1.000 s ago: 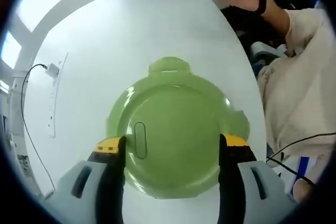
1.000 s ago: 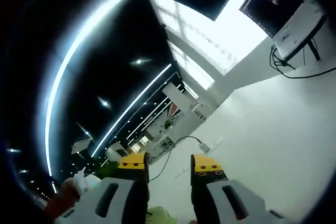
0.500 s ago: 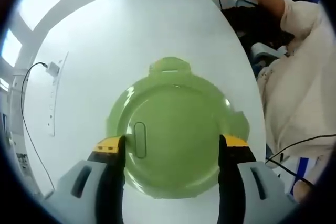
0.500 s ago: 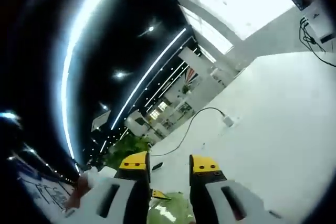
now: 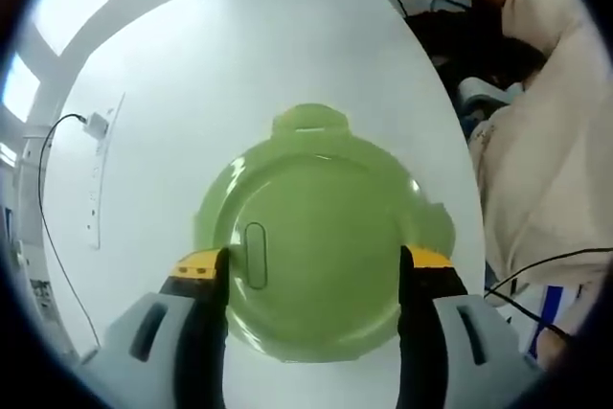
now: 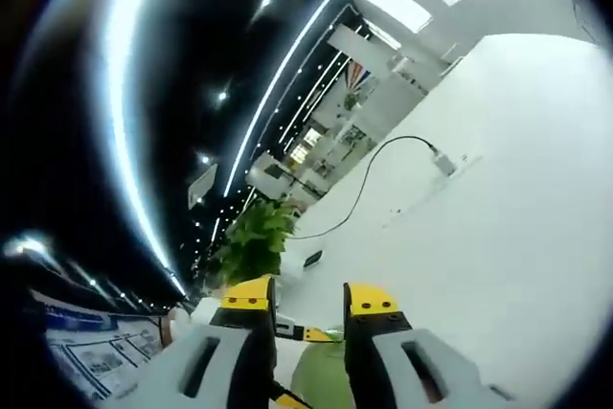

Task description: Open container latches remove lid place lid upside down on tabletop take tomato from container place on tabletop

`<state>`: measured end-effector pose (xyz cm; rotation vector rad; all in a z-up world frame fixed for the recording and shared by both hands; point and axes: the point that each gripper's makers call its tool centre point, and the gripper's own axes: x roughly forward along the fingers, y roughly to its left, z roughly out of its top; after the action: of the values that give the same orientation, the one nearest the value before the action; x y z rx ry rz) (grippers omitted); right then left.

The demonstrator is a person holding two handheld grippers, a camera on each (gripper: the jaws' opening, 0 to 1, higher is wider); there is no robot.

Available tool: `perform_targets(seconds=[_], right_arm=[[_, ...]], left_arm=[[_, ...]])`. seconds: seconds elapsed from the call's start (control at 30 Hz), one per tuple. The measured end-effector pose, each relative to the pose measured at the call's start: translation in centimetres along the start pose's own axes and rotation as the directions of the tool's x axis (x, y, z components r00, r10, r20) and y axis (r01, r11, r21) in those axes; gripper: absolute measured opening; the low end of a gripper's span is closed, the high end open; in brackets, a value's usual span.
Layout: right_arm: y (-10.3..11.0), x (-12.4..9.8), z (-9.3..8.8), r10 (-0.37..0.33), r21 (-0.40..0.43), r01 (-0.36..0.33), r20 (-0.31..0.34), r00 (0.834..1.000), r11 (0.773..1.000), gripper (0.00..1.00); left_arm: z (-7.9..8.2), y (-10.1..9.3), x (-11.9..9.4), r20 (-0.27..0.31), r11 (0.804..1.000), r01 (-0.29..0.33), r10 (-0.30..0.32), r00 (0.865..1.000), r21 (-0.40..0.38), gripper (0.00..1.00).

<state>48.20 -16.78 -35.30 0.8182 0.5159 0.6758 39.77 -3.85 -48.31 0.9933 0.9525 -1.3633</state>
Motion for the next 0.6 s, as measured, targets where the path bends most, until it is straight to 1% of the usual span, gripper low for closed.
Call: perform_targets(seconds=[0.23,0.37,0.4,0.5,0.57,0.6], right_arm=[[-0.9,2.6,-1.0,0.003,0.028,-0.001,-0.093,0.996,1.0,0.23],[-2.1,4.6,-1.9,0.011,0.055,-0.001,-0.178,0.984,0.999,0.23],[-2.4,4.9,-1.9,0.01,0.056,0.0,-0.183,0.983,0.998,0.22],[-3.2,5.9,-2.7,0.01,0.07,0.007,-0.241,0.97,0.998,0.22],[-3.7,6.5,-3.1,0.005,0.057,0.011,-0.267,0.964,0.998,0.22],[-3.9,6.7,-3.4,0.009,0.069,0.011,-0.288,0.958,0.998,0.22]], left_arm=[[0.0,0.0,0.0,-0.004,1.0,0.0,0.0,1.0,-0.001,0.65],[0.1,0.0,0.0,-0.007,1.0,0.0,0.0,1.0,0.0,0.65],[0.1,0.0,0.0,-0.007,1.0,0.0,0.0,1.0,0.0,0.65],[0.0,-0.1,0.0,-0.001,1.0,0.0,0.0,1.0,-0.003,0.65],[0.0,-0.1,0.0,0.002,1.0,-0.001,0.001,1.0,-0.004,0.65],[0.0,-0.2,0.0,0.002,1.0,-0.001,0.001,1.0,-0.004,0.65]])
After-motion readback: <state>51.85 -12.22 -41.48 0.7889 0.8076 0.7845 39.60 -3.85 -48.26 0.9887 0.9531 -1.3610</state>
